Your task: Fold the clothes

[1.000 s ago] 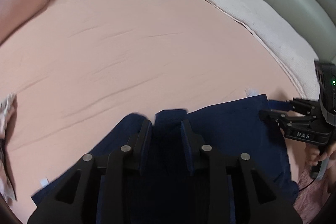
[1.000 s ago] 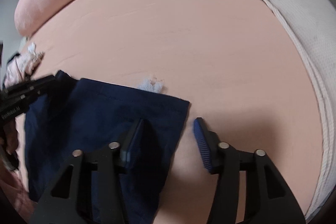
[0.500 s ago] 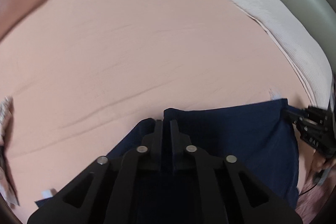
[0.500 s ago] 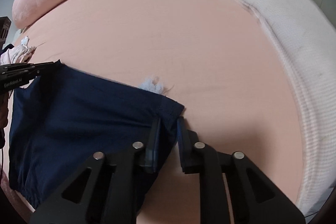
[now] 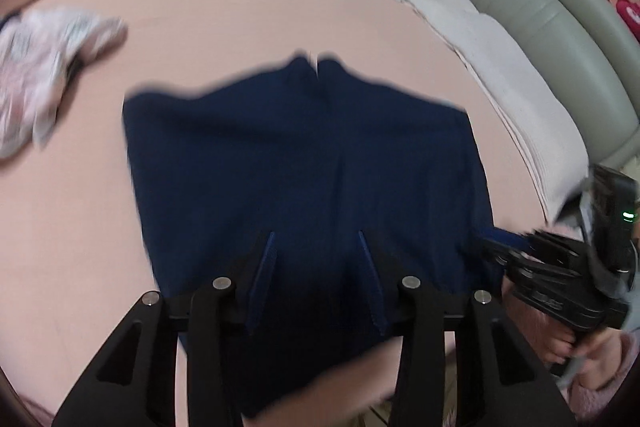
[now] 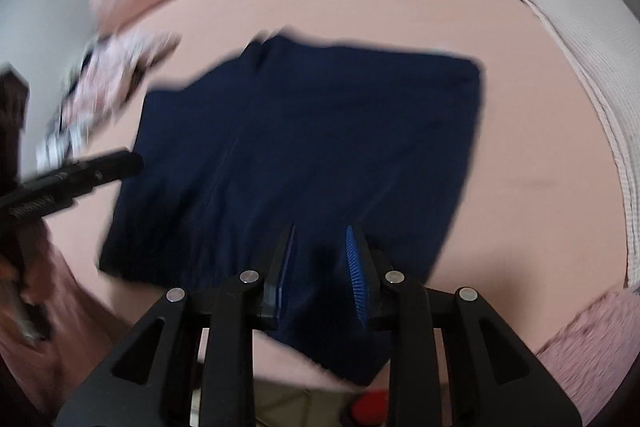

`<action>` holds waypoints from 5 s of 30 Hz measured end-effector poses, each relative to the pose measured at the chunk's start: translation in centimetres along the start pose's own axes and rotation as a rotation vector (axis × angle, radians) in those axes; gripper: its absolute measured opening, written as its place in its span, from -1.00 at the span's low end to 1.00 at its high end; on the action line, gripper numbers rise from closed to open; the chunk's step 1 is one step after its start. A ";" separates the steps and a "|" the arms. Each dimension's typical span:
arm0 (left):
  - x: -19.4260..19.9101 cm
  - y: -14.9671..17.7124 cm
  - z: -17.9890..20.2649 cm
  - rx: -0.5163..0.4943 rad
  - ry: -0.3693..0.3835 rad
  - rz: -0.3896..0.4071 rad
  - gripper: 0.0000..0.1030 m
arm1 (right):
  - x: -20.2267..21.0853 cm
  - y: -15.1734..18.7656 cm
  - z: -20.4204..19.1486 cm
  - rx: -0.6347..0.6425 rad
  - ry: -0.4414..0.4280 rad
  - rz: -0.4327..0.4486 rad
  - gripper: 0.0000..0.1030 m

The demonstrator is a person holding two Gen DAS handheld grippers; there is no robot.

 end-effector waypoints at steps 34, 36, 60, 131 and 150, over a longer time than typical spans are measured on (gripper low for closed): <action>0.1 7.9 0.6 -0.166 -0.173 0.069 -0.61 | -2.0 3.4 -14.6 0.160 -0.069 0.052 -0.44; 0.1 7.7 0.7 -0.169 -0.166 0.069 -0.63 | -2.3 3.5 -13.7 0.180 -0.091 0.045 -0.36; 0.0 9.8 1.4 -0.213 -0.063 -0.007 -0.86 | -0.2 4.5 -12.0 0.124 -0.151 0.067 -0.36; 6.0 13.9 -5.8 0.288 0.133 -0.114 -0.32 | 2.5 5.7 -0.5 -0.181 -0.044 0.036 -0.56; 4.7 4.3 -8.4 0.079 -0.059 -0.116 -0.22 | 2.0 -2.0 -2.1 0.037 -0.059 0.013 -0.47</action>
Point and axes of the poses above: each gripper's, at about its wrist camera, not at the fingertips, and x roughly against the way its jaws point, z to its right, y to its underside, the point moved 7 cm from there along -x, roughly the way its jaws point, and after that the axes turned 8 degrees about -z, right-handed, at the moved point
